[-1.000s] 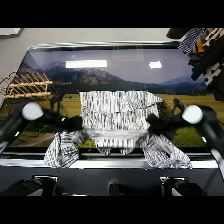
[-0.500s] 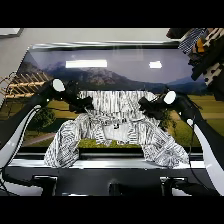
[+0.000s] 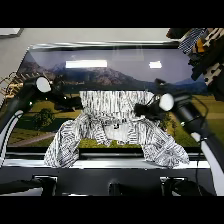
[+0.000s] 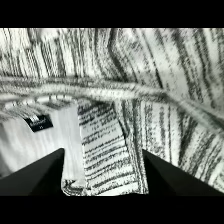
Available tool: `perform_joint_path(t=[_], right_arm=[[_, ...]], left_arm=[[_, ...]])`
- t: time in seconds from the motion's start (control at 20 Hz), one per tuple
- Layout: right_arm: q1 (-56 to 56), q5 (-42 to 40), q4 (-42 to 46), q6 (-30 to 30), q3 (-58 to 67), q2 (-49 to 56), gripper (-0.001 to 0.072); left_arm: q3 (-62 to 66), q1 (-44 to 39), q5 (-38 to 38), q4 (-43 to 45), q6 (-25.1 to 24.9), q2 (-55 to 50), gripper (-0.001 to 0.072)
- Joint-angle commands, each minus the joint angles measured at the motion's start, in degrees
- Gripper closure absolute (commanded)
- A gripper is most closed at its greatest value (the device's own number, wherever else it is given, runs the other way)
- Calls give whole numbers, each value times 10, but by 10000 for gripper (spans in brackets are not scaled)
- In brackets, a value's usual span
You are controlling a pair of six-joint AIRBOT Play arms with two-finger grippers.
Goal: Fold the clothes and pants, and hang the long-sleeved shirts on hangers.
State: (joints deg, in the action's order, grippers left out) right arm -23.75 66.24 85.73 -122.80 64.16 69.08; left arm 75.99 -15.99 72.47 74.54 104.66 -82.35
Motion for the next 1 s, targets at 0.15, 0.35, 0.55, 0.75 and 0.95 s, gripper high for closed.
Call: perform_joint_path(t=[0.15,0.35,0.55,0.75,0.95], right_arm=[[-98,-18,75,-101,-13,101,128],[-98,-19,58,-100,-13,146,129],[-98,-16,34,-94,-13,153,262],[-98,18,34,-94,-13,153,602],[-98,42,32,-92,-13,150,683]], left_arm=[[-76,-73,-43,17,55,26,142],[-77,-95,-66,16,55,23,141],[-77,-100,-65,14,60,18,141],[-77,-112,-60,-3,67,19,141],[-77,-151,-40,-6,117,19,141]])
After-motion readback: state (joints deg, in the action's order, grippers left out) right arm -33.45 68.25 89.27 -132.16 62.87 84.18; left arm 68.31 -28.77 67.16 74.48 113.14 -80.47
